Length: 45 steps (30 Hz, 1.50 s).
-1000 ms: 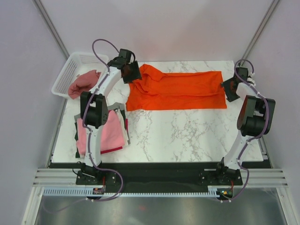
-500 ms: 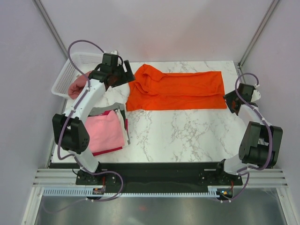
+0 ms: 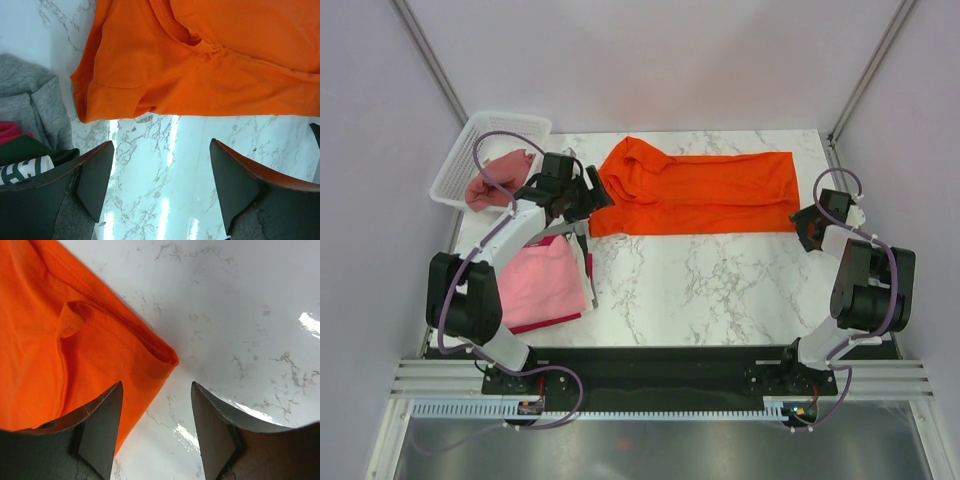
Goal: Fold and stack the t-shirts
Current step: Fold the tshirt
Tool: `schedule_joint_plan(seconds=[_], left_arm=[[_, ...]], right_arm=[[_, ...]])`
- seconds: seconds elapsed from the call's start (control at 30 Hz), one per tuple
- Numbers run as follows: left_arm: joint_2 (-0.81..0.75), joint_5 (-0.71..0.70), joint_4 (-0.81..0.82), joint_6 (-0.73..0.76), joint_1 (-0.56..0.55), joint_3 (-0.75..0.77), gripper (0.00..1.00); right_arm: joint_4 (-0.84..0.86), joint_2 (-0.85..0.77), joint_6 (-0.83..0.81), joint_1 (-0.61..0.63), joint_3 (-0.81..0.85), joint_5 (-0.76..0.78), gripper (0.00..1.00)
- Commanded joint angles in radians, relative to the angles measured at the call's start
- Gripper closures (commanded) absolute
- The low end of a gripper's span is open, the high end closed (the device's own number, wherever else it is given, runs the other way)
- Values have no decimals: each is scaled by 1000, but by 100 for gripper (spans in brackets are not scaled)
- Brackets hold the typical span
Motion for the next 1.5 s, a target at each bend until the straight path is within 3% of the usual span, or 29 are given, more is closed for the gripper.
schedule_joint_plan(seconds=[0.0, 0.13, 0.2, 0.27, 0.3, 0.53, 0.77, 0.93, 1.07, 1.27, 1.47], left_arm=[[-39, 32, 89, -63, -1, -28, 16], [-26, 64, 109, -69, -2, -62, 16], [-18, 81, 110, -79, -2, -70, 16], [-6, 78, 112, -82, -10, -81, 17], [-1, 71, 113, -86, -13, -90, 17], [86, -1, 113, -80, -61, -69, 22], [221, -15, 55, -7, -102, 33, 42], [260, -22, 52, 7, -125, 42, 43], [284, -118, 6, 16, -128, 68, 50], [237, -209, -29, 59, -128, 47, 45], [269, -176, -35, 88, -128, 68, 49]], right_arm=[[81, 60, 49, -4, 24, 25, 36], [102, 103, 67, -4, 41, 25, 48], [102, 115, 75, -4, 50, 26, 68], [92, 112, 78, -9, 53, 32, 95], [89, 92, 82, -13, 44, 40, 100], [52, -14, 66, -90, 13, 91, 100], [41, 29, 67, -107, 48, 49, 100], [41, 66, 75, -109, 62, 26, 100], [44, 78, 76, -109, 62, 6, 100], [44, 81, 75, -110, 62, 6, 100], [44, 95, 73, -112, 65, -7, 100]])
